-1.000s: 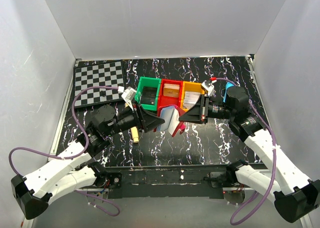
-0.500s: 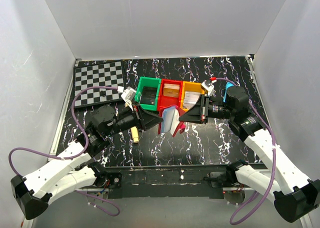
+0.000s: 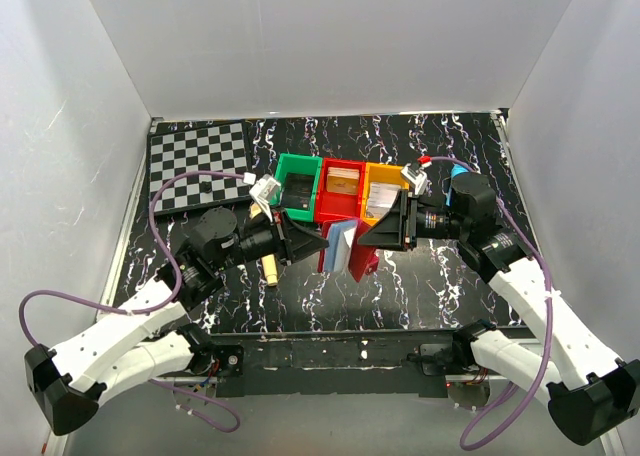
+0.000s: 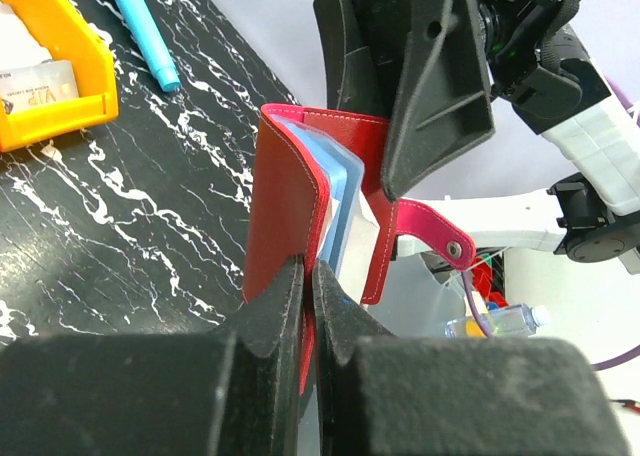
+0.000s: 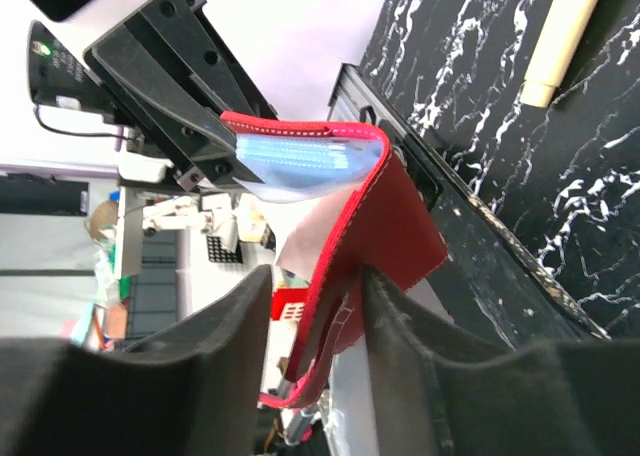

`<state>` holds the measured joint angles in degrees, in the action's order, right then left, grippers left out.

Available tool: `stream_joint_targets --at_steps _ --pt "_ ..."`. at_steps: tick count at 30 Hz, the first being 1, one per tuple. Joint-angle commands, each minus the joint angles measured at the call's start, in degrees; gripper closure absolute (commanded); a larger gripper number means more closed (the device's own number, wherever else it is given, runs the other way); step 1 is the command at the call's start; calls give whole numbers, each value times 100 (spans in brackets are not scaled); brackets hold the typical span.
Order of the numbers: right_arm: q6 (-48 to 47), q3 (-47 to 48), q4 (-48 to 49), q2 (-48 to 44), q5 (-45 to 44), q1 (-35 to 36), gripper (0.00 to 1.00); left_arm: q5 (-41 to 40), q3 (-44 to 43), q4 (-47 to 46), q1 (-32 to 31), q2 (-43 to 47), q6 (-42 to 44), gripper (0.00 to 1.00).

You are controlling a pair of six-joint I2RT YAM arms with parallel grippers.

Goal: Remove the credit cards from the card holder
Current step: Place the card holder at the center of the board.

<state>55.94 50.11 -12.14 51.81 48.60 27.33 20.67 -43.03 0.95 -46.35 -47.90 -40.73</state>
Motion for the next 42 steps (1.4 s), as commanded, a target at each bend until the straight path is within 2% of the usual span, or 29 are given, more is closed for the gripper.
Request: stream_joint_targets --at_steps 1,8,9,13,21,22,42 --pt "-575 359 -315 -92 53 -17 46 174 -539 396 -24 -140 -14 100" --pt "-699 517 -376 -154 -8 -35 33 306 -874 634 -23 -290 -189 100" --pt "-734 544 -429 -154 -34 -18 25 324 -918 669 -32 -316 -198 100" --pt "-909 719 -692 -136 -122 -26 24 315 -1050 836 -23 -387 -225 100" --pt "-1577 1273 -1888 31 -966 -26 22 17 -1621 1644 -23 -720 -67 100" --pt "-1586 1282 -1906 66 -984 -17 18 -10 -1647 1680 -23 -756 -67 100" --pt "-1595 799 -1660 294 -931 -26 18 -273 -1911 1926 -111 -932 39 100"
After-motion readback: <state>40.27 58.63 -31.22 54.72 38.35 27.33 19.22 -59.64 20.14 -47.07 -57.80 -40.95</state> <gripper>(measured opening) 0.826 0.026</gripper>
